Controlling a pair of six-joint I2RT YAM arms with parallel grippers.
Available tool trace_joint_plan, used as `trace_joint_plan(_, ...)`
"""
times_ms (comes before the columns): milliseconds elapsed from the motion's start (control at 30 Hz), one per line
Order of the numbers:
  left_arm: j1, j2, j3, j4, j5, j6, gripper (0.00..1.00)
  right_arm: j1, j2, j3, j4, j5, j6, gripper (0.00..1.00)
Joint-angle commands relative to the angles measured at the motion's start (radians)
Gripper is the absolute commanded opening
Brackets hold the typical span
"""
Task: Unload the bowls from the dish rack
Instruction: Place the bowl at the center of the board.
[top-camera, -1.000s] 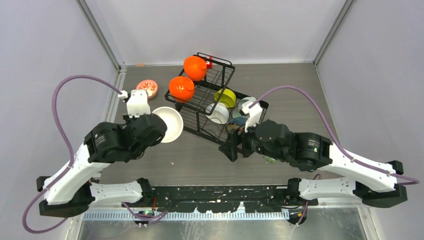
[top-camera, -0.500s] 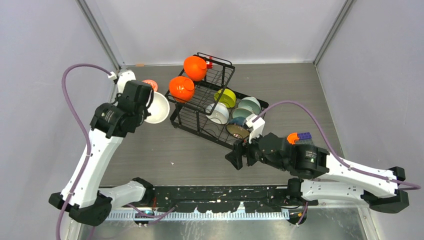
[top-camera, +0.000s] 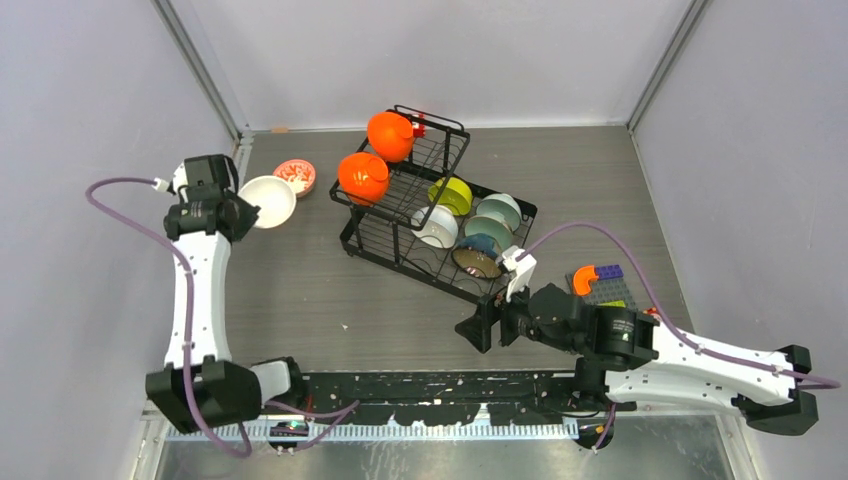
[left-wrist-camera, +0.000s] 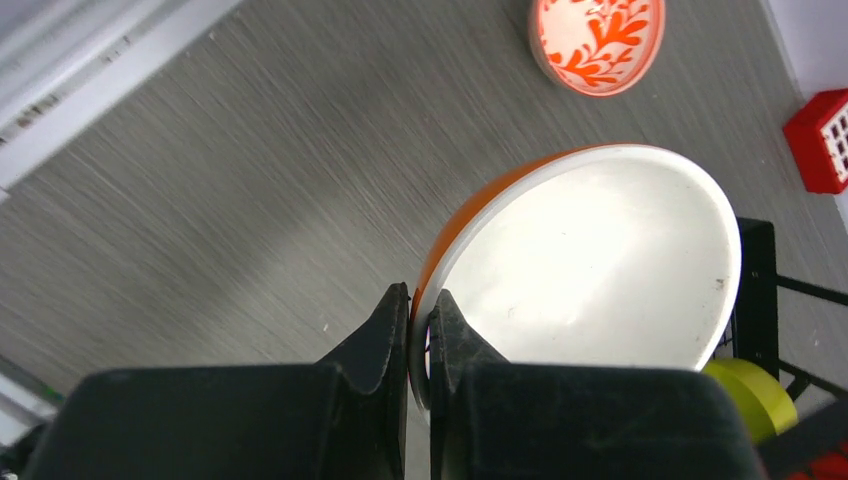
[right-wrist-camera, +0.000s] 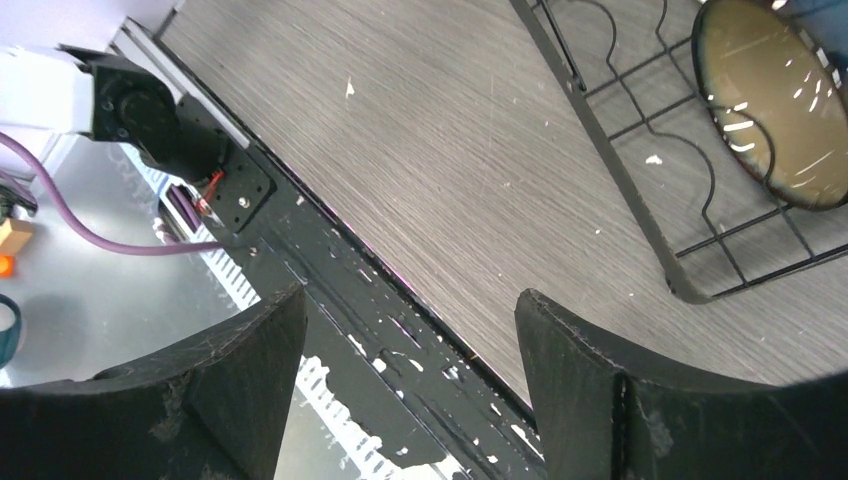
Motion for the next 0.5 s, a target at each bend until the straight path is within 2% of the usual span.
trace_joint_plan(0,0.038,0.062,-0.087,0.229,0.092,-0.096,0.00,-0.001,-0.006,-0.047,0.070,0.012,0.059,0.80)
trace_joint_plan(267,0.065,0.222,-0.194,0.469,0.162,-0.203,0.00,-0.001,0.015,-0.075,0.112,0.038,0.042,0.79)
trace_joint_plan(467,0.067,0.305,-0.197,0.529,0.114,-0.243,0.00,-0.001,-0.043,-0.112,0.108,0.080,0.037,0.79)
